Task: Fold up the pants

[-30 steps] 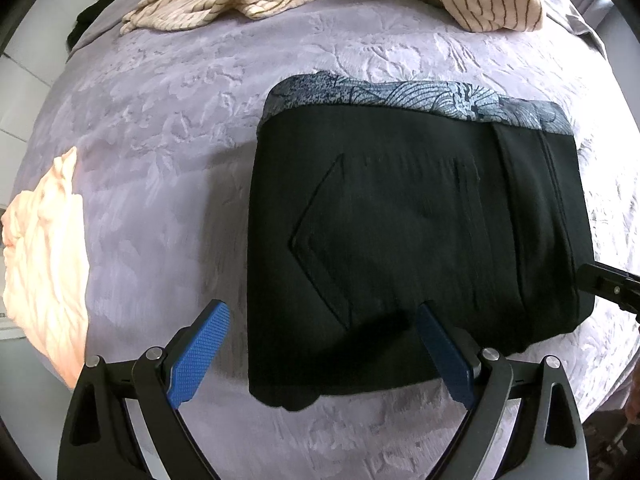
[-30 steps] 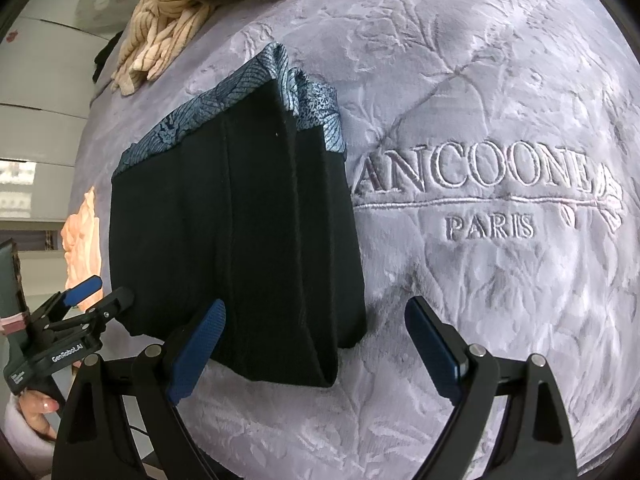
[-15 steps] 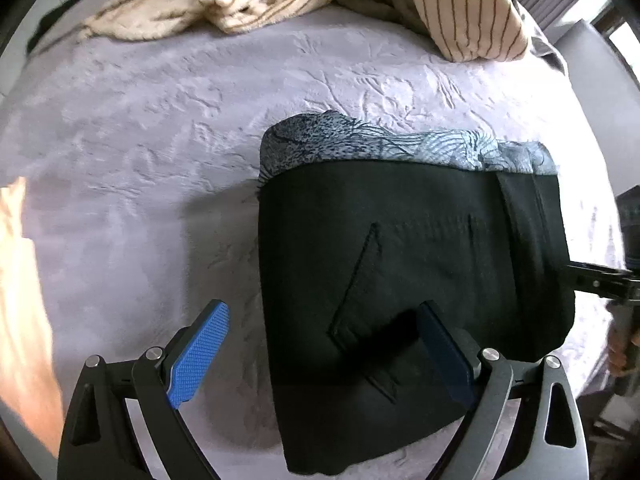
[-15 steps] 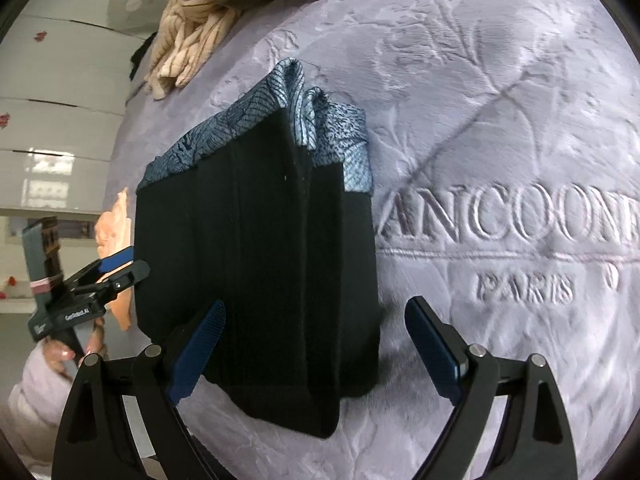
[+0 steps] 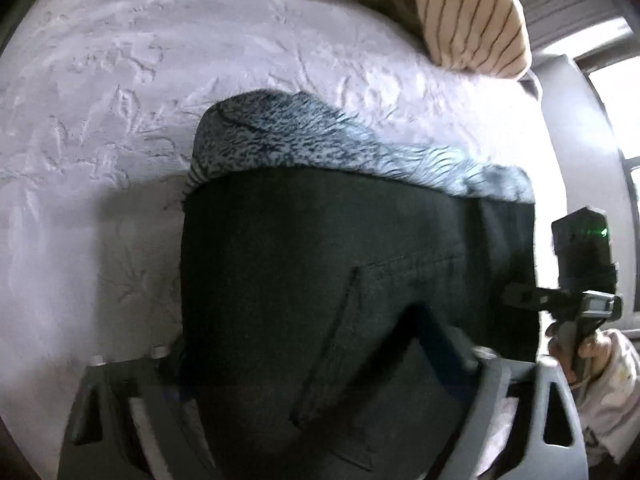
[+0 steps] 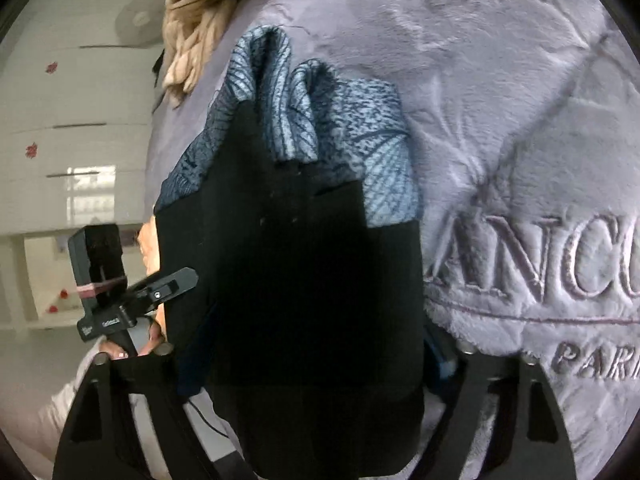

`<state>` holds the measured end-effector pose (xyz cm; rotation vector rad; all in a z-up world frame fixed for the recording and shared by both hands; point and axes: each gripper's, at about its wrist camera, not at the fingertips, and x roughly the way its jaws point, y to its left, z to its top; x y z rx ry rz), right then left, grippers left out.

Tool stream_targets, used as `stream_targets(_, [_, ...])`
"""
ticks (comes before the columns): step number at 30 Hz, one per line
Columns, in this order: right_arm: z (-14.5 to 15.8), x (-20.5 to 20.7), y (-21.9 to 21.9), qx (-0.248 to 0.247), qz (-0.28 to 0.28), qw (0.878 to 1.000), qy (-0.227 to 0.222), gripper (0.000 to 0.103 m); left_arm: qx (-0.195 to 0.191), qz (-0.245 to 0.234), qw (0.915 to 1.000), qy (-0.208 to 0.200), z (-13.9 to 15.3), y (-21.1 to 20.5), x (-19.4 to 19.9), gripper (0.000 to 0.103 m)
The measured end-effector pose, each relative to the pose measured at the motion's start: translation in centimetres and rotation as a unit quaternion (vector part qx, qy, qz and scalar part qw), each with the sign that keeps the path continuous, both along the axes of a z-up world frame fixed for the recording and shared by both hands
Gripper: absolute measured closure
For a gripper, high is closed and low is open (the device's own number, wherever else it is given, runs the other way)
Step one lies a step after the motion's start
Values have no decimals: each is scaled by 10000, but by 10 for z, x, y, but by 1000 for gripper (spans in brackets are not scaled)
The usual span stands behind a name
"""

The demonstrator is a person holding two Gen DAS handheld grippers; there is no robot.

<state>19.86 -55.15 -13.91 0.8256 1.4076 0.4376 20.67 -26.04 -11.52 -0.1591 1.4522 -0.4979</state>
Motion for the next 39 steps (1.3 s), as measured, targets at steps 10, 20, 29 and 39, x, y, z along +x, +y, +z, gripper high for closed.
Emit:
stream_targets(10, [46, -34, 11, 251, -199, 9994, -152, 51, -172, -166, 9985, -490, 64, 12, -34, 43])
stream_targets(20, [88, -102, 83, 700, -615, 9952, -291, 51, -40, -374, 9968, -700, 116, 106, -93, 43])
stream_targets(29, [60, -129, 167, 375, -479, 9981, 50, 51, 993, 106, 9908, -915, 81, 185, -117, 43])
stream_targets(39, [51, -135, 166, -1582, -545, 9859, 25, 25, 1375, 431, 9859, -855, 57, 200, -114, 28])
